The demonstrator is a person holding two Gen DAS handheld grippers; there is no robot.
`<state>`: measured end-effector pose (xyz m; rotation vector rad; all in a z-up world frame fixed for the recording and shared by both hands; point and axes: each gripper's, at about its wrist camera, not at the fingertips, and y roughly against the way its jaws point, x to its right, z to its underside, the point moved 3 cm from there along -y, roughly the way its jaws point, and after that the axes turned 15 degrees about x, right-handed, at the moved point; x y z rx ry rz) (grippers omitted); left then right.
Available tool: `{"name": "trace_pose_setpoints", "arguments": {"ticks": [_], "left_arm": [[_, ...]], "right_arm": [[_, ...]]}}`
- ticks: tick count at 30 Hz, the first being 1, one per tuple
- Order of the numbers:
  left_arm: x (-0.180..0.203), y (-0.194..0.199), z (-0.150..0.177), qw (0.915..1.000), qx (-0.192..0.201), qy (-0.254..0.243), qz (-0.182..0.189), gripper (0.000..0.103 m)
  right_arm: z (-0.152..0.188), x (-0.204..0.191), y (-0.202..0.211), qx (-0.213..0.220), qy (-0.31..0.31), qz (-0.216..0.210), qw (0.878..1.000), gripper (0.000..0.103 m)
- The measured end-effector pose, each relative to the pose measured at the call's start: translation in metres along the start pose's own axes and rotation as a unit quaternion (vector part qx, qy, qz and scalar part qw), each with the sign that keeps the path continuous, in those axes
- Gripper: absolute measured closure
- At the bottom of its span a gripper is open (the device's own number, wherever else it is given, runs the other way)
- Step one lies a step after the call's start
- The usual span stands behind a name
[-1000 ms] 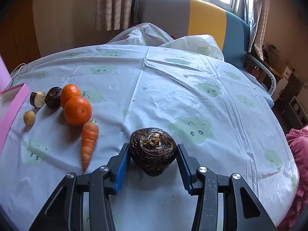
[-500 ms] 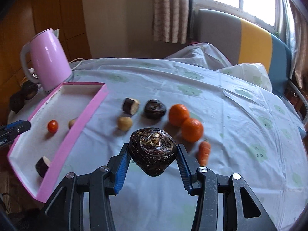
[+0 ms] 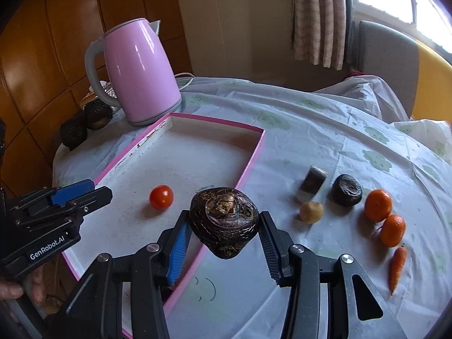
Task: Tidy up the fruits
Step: 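Carry the dark bulb into the tray with the right tool and release it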
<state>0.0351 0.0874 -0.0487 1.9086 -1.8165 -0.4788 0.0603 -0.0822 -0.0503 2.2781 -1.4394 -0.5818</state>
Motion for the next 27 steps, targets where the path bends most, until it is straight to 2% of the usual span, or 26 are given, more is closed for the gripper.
{"name": "trace_pose_setpoints", "arguments": {"ticks": [10,14,19,27], "left_arm": [[-0.006,0.000,0.000,1.0000,0.000,0.004,-0.006,0.066],[-0.008,0.000,-0.001,1.0000,0.001,0.006,-0.007,0.066],[-0.007,-0.002,0.002,0.9999,-0.006,0.010,-0.002,0.066],[-0.002,0.001,0.003,0.9998,-0.011,0.015,0.010,0.063]], "right_arm": [[0.005,-0.033,-0.030,-0.026,0.006,-0.040,0.999,0.053],[0.005,-0.039,-0.032,-0.023,0.008,-0.044,0.999,0.051],[0.007,-0.033,-0.025,-0.020,0.002,-0.032,0.999,0.046],[0.007,-0.013,-0.006,0.003,-0.012,0.010,1.000,0.037]]}}
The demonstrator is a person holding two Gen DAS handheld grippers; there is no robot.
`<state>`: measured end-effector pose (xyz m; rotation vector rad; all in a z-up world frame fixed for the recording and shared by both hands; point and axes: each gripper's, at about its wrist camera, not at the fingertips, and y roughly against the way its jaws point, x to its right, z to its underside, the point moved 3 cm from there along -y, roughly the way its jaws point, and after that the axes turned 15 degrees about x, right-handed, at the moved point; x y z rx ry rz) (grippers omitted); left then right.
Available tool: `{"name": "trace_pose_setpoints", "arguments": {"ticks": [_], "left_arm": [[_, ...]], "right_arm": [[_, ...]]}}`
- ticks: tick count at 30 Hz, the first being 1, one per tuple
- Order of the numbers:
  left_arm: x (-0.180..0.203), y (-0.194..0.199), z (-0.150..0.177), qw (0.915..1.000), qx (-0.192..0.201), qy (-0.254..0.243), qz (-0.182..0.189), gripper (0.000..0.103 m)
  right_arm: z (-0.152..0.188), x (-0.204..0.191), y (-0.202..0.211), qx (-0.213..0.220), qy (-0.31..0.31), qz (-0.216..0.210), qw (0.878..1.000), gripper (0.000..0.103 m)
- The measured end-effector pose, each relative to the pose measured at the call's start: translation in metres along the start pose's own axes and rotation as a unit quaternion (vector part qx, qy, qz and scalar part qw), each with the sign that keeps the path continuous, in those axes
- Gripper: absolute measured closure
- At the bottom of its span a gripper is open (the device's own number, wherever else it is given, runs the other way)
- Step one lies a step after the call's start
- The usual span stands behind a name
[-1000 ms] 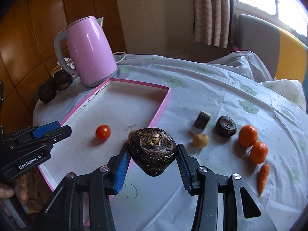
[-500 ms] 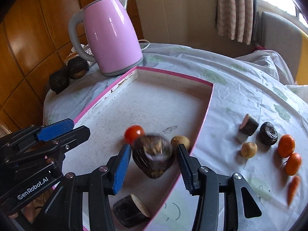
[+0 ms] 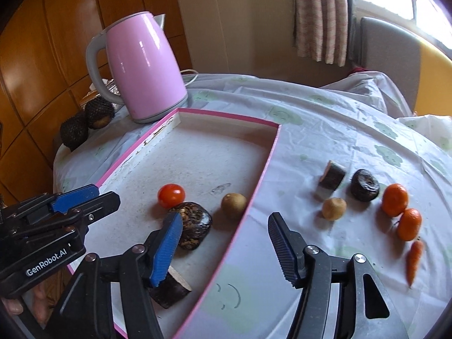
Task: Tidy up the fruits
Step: 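Carry the dark bulb into the tray with the right tool and release it, then reach the left tool to the small potato and grasp it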
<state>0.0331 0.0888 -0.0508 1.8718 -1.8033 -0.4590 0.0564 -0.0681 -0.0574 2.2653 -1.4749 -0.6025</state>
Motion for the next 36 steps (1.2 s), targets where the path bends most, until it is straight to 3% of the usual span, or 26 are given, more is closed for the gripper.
{"name": "trace_pose_setpoints", "arguments": {"ticks": [18,36], "left_arm": [[0.046,0.004,-0.001,0.9979,-0.005,-0.051,0.039,0.061],[0.085,0.003,0.005,0.9927,-0.012,-0.093,0.076,0.059]], "right_arm": [[0.009,0.054,0.041,0.034,-0.042,0.091,0.994,0.025],[0.023,0.107,0.073,0.046,-0.087,0.157,0.983,0.025]]}}
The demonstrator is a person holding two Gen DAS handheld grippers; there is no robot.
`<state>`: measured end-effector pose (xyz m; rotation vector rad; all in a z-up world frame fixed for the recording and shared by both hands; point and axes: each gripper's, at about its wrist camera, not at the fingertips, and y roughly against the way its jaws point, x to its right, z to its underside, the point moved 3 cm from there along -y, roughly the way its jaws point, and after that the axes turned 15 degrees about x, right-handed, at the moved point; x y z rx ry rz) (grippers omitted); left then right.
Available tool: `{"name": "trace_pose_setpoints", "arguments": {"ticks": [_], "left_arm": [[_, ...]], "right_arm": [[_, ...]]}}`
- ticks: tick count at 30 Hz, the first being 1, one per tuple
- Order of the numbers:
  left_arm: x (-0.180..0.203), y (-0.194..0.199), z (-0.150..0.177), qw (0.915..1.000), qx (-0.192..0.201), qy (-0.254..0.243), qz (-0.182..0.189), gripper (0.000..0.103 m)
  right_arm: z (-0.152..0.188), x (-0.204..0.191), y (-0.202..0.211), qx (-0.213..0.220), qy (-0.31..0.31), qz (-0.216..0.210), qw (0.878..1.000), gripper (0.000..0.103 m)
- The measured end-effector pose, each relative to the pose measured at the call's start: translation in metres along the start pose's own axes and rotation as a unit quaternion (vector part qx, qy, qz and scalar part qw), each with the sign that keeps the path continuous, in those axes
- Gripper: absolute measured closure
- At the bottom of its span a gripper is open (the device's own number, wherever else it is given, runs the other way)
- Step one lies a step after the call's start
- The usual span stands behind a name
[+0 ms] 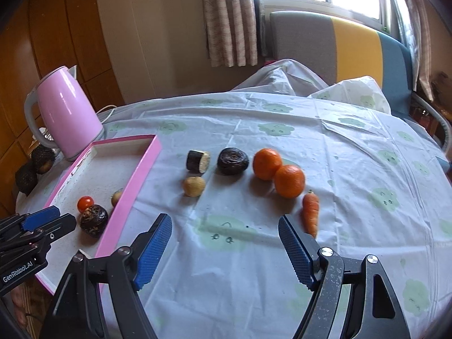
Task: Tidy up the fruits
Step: 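Reach the left tool to the small potato and grasp it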
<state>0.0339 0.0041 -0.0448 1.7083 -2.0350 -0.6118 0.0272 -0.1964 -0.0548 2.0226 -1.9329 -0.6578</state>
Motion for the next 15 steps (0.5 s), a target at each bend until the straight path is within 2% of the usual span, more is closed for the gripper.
{"name": "trace_pose_setpoints", "arguments": {"ticks": [15], "left_arm": [[0.038,-0.023,-0.020,0.9976,-0.023,0.003,0.066,0.059]], "right_arm": [[0.003,0.052,0.003,0.003,-0.031,0.061,0.998,0.025]]}}
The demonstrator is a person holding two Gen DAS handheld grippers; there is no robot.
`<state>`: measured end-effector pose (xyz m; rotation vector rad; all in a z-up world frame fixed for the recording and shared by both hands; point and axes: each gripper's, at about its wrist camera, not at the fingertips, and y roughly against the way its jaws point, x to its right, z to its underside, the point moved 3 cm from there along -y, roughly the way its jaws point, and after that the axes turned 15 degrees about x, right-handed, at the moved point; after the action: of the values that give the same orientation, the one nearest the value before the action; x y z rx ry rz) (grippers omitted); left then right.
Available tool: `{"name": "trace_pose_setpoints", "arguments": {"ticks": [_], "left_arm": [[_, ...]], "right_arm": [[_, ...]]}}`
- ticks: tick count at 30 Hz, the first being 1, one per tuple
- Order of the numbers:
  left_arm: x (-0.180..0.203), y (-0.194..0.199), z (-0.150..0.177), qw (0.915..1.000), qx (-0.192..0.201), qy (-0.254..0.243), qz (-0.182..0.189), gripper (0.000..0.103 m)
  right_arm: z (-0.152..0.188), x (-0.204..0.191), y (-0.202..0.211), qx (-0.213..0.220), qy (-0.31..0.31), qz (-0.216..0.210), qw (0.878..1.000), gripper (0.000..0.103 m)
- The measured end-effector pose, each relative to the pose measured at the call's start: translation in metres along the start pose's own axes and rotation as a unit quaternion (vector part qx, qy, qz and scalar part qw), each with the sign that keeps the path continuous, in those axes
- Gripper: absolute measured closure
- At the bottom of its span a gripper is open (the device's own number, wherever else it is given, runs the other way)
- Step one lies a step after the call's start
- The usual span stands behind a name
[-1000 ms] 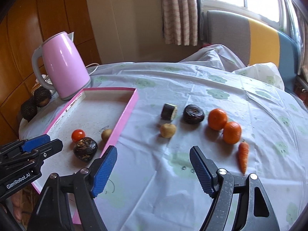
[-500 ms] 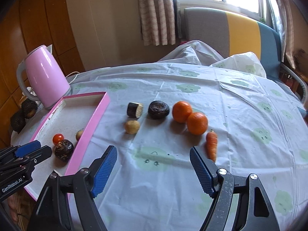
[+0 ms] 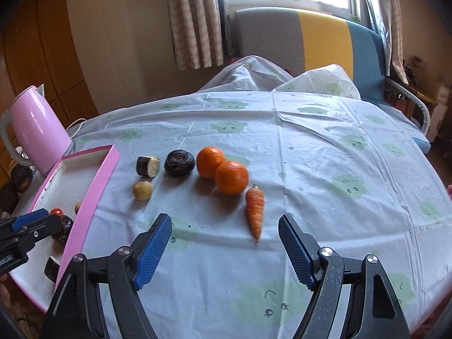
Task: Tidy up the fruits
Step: 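Reach the left tool to the small potato and grasp it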
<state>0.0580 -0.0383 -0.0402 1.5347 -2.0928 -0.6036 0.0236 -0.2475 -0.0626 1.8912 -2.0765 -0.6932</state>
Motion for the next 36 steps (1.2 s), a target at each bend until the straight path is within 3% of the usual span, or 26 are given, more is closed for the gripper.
{"name": "trace_pose_setpoints", "arguments": {"ticks": [9,16,24,29,33,36], "left_arm": [[0.035,-0.037,-0.014,0.9985,-0.015,-0.038,0.036,0.069],[0.045,-0.076,-0.013,0.9974,-0.054,-0.023,0.041,0.069],[0.053,-0.101,-0.011,0.9970,-0.068,-0.022,0.029,0.068],[0.052,-0.115,-0.009,0.9966,-0.077,-0.016,0.026,0.068],[0.049,-0.118,-0.006,0.9971,-0.070,-0.013,0.028,0.076],[0.047,-0.117,-0.005,0.9974,-0.063,-0.012,0.034,0.076]], "right_arm": [[0.002,0.015,-0.003,-0.003,-0.005,0.014,1.000,0.025],[0.002,0.032,-0.006,-0.005,-0.018,0.025,1.000,0.025],[0.005,0.044,-0.016,-0.016,-0.024,0.025,0.999,0.025],[0.002,0.038,-0.029,-0.015,-0.002,0.013,1.000,0.040],[0.000,0.027,-0.046,-0.018,0.031,0.000,0.999,0.047],[0.009,0.025,-0.064,-0.044,0.048,0.007,0.998,0.074]]}}
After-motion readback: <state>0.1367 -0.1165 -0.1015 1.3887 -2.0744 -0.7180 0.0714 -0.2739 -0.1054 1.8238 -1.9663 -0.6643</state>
